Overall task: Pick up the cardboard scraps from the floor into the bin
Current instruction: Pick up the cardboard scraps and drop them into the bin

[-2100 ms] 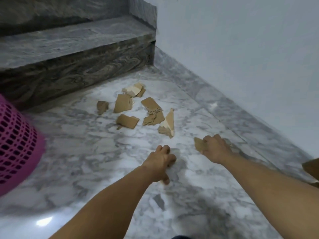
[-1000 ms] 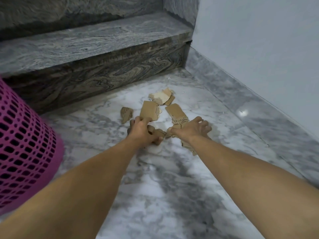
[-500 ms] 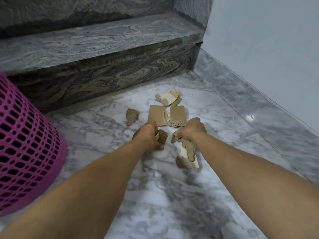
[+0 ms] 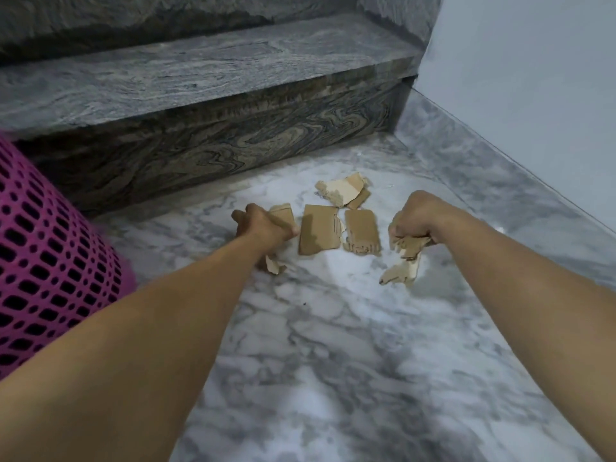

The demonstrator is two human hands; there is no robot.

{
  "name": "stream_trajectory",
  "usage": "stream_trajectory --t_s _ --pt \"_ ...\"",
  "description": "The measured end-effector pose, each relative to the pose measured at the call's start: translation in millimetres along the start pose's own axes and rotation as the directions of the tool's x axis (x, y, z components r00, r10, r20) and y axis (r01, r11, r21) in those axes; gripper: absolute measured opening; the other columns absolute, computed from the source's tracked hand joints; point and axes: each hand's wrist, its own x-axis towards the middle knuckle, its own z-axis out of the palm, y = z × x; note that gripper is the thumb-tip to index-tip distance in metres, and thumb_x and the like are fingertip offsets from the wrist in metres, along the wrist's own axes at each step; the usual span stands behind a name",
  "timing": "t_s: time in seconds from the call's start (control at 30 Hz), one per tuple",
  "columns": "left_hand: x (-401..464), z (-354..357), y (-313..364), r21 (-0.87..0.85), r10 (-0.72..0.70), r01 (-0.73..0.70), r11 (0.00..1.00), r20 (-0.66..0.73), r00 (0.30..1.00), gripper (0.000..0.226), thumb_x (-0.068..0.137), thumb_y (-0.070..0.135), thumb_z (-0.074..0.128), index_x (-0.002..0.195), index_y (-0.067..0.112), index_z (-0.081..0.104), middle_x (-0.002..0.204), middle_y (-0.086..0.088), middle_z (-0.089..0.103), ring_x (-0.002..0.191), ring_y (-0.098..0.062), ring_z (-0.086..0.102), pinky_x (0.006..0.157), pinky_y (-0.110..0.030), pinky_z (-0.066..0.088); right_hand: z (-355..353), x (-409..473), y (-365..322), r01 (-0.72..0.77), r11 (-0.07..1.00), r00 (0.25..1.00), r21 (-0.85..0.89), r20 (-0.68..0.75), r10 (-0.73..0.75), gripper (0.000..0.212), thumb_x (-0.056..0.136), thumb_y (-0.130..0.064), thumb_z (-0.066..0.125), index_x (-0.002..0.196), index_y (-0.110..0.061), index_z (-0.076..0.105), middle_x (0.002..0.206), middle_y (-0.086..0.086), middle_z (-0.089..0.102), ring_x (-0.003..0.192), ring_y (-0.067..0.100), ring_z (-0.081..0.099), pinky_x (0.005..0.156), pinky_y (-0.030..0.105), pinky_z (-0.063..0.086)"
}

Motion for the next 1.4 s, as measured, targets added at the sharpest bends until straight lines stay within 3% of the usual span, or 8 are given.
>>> stream_trajectory --t_s 0.2,0.4,0.57,0.77,0.83,0.93,1.1,1.4 --pt "3 19 8 0.080 -0.100 0.107 0.991 -0.086 0.991 0.106 0.061 0.060 0.079 0.138 0.011 0.027 0.141 -0.014 0.025 0.131 -0.033 0.030 0.105 -0.044 0.034 19 26 -10 0.076 0.864 0.993 0.498 -0.121 -0.018 0.011 0.079 -0.010 0.074 0.085 -0.004 0.067 0.099 0.016 0.071 0.092 0.030 0.068 0.083 0.046 0.059" --pt "-6 32 21 0.301 -0.148 0.165 0.939 -0.077 0.986 0.121 0.039 0.076 0.078 0.130 0.013 0.030 0.130 -0.013 0.029 0.121 -0.030 0.029 0.097 -0.044 0.030 33 23 -21 0.138 0.989 0.990 0.062 0.000 -0.138 0.097 0.064 -0.057 0.082 0.139 -0.012 0.041 0.136 0.011 0.046 0.127 0.030 0.045 0.103 0.041 0.043" --pt "-4 39 31 0.361 -0.150 0.160 0.919 -0.056 0.987 0.108 0.042 0.064 0.083 0.124 0.013 0.035 0.124 -0.011 0.027 0.117 -0.029 0.029 0.085 -0.040 0.034 27 27 -32 0.214 0.926 0.947 -0.311 0.298 -0.119 0.135 0.047 -0.045 0.094 0.152 -0.039 0.010 0.147 0.014 0.017 0.133 0.038 0.034 0.096 0.052 0.051" --pt "0 37 32 0.384 -0.119 0.122 0.915 -0.031 0.992 0.087 0.063 0.051 0.081 0.126 0.011 0.035 0.127 -0.013 0.032 0.117 -0.028 0.034 0.083 -0.028 0.037 43 27 -30 0.278 0.838 0.958 -0.469 0.205 -0.203 0.131 0.043 -0.045 0.095 0.147 -0.025 0.018 0.137 0.014 0.028 0.122 0.036 0.044 0.092 0.046 0.053" --pt "2 35 28 0.342 -0.086 0.090 0.935 -0.026 0.996 0.078 0.066 0.046 0.081 0.122 0.009 0.041 0.118 -0.010 0.044 0.113 -0.026 0.040 0.093 -0.028 0.042 43 25 -30 0.309 0.855 0.948 -0.417 0.208 -0.241 0.128 0.043 -0.044 0.095 0.145 -0.021 0.020 0.136 0.012 0.036 0.119 0.035 0.049 0.093 0.043 0.052" --pt "-2 35 24 0.245 -0.035 0.035 0.969 -0.004 0.999 0.059 0.066 0.035 0.085 0.107 0.009 0.050 0.090 -0.006 0.055 0.104 -0.027 0.051 0.077 -0.029 0.045 46 22 -30 0.344 0.892 0.935 -0.293 0.191 -0.298 0.111 0.047 -0.043 0.095 0.134 -0.018 0.030 0.121 0.005 0.054 0.110 0.030 0.055 0.091 0.039 0.050" --pt "-18 36 21 0.150 -0.053 0.043 0.988 0.059 0.997 0.062 0.051 0.022 0.087 0.106 0.011 0.059 0.104 -0.012 0.065 0.102 -0.032 0.061 0.075 -0.036 0.058 60 15 -18 0.353 0.932 0.928 -0.086 0.159 -0.337 0.087 0.047 -0.037 0.095 0.118 -0.021 0.047 0.112 0.000 0.060 0.103 0.024 0.058 0.090 0.035 0.050" --pt "-34 38 18 0.032 -0.049 0.045 0.998 0.139 0.989 0.054 0.064 0.018 0.081 0.112 0.012 0.056 0.111 -0.011 0.059 0.105 -0.032 0.056 0.081 -0.042 0.058 75 -5 -11 0.417 0.908 0.901 0.034 0.113 -0.418 0.098 0.052 -0.026 0.095 0.133 -0.018 0.042 0.122 0.004 0.053 0.110 0.026 0.055 0.084 0.031 0.048"
